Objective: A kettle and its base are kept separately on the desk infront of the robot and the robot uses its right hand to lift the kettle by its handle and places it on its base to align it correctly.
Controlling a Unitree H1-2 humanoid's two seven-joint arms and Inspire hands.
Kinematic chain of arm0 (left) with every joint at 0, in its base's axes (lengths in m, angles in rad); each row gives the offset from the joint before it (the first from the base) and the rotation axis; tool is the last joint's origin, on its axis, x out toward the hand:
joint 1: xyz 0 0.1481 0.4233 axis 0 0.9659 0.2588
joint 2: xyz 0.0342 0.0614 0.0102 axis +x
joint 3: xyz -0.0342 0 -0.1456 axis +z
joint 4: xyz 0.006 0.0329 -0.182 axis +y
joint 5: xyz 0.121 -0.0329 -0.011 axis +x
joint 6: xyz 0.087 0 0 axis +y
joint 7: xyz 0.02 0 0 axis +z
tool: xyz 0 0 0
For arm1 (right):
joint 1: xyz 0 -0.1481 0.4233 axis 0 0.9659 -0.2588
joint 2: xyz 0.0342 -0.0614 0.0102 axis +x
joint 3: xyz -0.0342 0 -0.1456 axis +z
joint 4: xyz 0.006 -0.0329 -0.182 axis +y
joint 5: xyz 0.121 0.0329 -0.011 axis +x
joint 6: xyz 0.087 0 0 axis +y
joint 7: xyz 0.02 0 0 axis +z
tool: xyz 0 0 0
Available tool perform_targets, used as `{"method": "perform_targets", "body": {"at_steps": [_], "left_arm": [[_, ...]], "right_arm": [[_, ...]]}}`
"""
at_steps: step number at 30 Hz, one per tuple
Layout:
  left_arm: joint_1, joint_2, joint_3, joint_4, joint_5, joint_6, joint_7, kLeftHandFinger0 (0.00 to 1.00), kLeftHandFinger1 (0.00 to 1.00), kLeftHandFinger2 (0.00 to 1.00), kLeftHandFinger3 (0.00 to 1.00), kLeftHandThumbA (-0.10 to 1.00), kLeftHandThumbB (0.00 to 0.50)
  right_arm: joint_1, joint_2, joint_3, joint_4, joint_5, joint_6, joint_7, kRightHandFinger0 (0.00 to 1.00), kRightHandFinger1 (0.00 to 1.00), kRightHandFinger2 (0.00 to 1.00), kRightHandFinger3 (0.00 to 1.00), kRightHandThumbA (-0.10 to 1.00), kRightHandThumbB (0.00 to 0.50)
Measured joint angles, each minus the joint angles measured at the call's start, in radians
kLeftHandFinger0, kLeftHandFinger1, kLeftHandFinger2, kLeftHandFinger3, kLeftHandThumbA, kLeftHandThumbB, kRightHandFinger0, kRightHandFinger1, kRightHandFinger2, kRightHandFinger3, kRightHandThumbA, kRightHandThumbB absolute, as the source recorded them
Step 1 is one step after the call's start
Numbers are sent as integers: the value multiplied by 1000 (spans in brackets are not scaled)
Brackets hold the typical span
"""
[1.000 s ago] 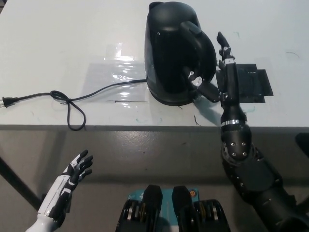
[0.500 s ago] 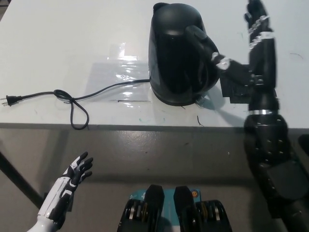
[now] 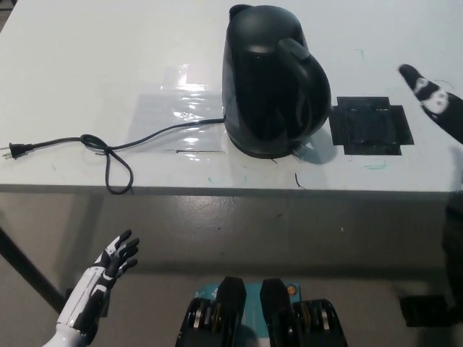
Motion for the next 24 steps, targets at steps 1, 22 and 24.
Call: {"method": "perform_targets", "body": {"at_steps": [1, 22, 24], "left_arm": [[0, 0, 0, 1, 0, 1, 0, 1000, 1000, 1000, 1000, 957, 269], [-14, 16, 22, 8, 0, -6, 0, 1000, 1000, 1000, 1000, 972, 227], [-14, 16, 24, 8, 0, -7, 0, 1000, 1000, 1000, 1000, 974, 227]], "right_arm": [[22, -7, -8, -36, -2, 4, 2, 1000, 1000, 1000, 1000, 1000, 474], [672, -77, -56, -148, -125, -80, 160, 1000, 1000, 1000, 1000, 1000, 444], [656, -66, -37, -81, -125, -80, 177, 1000, 1000, 1000, 1000, 1000, 444]]}}
